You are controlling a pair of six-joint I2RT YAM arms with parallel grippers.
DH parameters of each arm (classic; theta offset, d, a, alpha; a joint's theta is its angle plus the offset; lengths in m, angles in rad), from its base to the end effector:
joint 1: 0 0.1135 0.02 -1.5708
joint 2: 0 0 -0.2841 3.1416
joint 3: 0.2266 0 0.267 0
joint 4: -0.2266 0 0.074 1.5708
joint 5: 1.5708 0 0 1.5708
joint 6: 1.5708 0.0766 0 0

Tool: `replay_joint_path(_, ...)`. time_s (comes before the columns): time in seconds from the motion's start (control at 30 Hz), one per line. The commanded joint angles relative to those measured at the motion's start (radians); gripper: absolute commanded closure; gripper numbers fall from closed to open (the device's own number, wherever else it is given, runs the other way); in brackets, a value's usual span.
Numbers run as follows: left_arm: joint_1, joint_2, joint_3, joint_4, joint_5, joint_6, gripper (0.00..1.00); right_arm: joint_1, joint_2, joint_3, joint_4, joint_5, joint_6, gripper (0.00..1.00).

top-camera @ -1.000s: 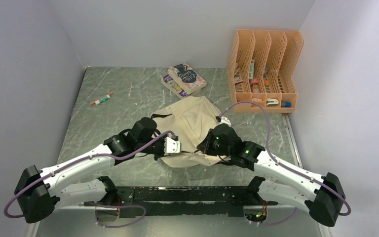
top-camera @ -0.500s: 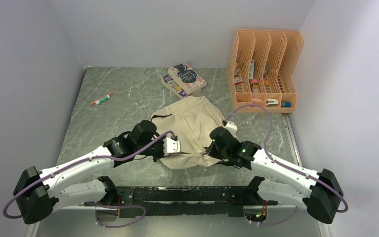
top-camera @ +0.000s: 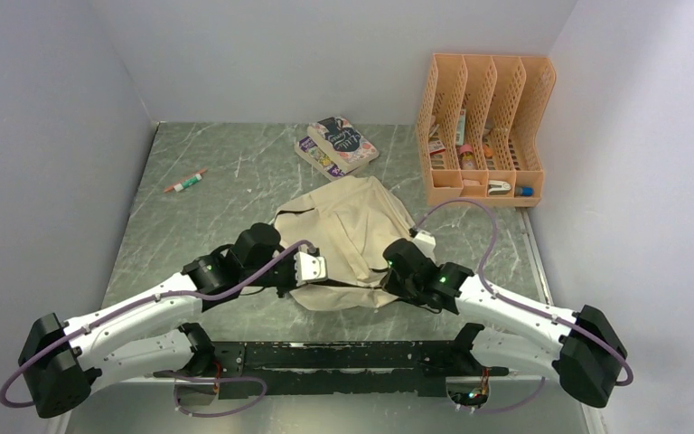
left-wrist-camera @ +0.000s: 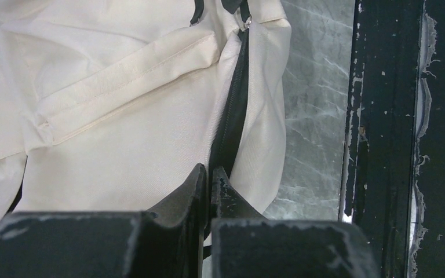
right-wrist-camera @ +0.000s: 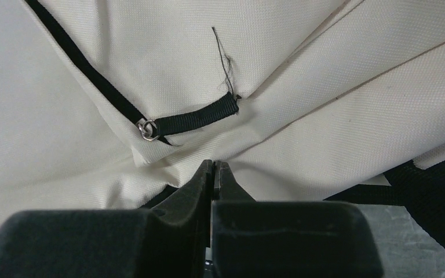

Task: Pack the student bag
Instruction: Unzip the student bag at the center of the board.

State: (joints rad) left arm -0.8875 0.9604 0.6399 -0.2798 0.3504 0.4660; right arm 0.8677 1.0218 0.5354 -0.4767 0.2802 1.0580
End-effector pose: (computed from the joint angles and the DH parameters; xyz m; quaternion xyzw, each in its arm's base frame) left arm 0.1333 -0.2054 0.2388 0.6089 0.6281 -0.2469 0.4169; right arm 0.1546 0.1496 0.1661 0.1314 0.9366 0.1671 0.2786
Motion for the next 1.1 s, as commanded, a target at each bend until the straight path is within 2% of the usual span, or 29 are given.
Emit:
replay_joint_path(0.0,-0.001,-0.013,-0.005,0.033,-0.021,-0.02,0.95,-0.011,-0.039,-0.014,-0.008,0.055,-0.026,0.99)
replay_joint_path(0.1,-0.002,0.002,0.002,0.061,-0.018,-0.033,0.95,-0.011,-0.094,-0.007,0.015,0.046,-0.067,0.85)
replay_joint_path(0.13,-0.001,0.007,0.004,0.071,-0.012,-0.035,0.95,-0.01,-0.113,-0.005,0.02,0.043,-0.076,0.77)
replay_joint_path(0.23,-0.001,0.026,0.011,0.101,-0.003,-0.04,0.87,-0.011,-0.167,-0.003,0.043,0.031,-0.111,0.56)
replay_joint_path(0.37,-0.002,0.034,0.032,0.091,-0.03,-0.04,0.78,-0.01,-0.264,-0.018,0.126,-0.017,-0.194,0.4)
replay_joint_path(0.47,-0.001,-0.002,0.022,0.116,-0.084,-0.067,0.72,-0.01,-0.336,-0.028,0.19,-0.022,-0.25,0.37)
replay_joint_path(0.5,-0.001,-0.019,0.018,0.129,-0.103,-0.084,0.65,-0.011,-0.353,-0.032,0.205,-0.016,-0.265,0.36)
replay_joint_path(0.53,-0.001,-0.038,0.012,0.146,-0.121,-0.121,0.55,-0.011,-0.367,-0.032,0.213,-0.006,-0.28,0.35)
replay_joint_path(0.6,-0.001,-0.076,-0.005,0.186,-0.168,-0.178,0.2,-0.011,-0.379,-0.012,0.209,0.027,-0.298,0.34)
replay_joint_path(0.67,-0.001,-0.113,-0.021,0.228,-0.228,-0.241,0.09,-0.011,-0.375,0.007,0.216,0.044,-0.33,0.35)
replay_joint_path(0.77,0.0,-0.153,-0.037,0.271,-0.359,-0.367,0.03,-0.011,-0.346,0.031,0.24,0.065,-0.391,0.34)
replay_joint_path(0.83,-0.001,-0.166,-0.027,0.261,-0.522,-0.538,0.03,-0.011,-0.331,0.04,0.272,0.061,-0.431,0.33)
replay_joint_path(0.93,0.024,-0.152,0.075,0.033,-0.782,-0.78,0.03,-0.011,-0.27,0.108,0.272,-0.022,-0.54,0.3)
replay_joint_path(1.0,0.077,-0.132,0.145,-0.092,-0.83,-0.875,0.03,-0.01,-0.191,0.172,0.247,-0.066,-0.599,0.29)
replay_joint_path(1.07,0.151,-0.131,0.153,-0.126,-0.811,-0.908,0.03,-0.007,-0.111,0.219,0.255,-0.141,-0.643,0.29)
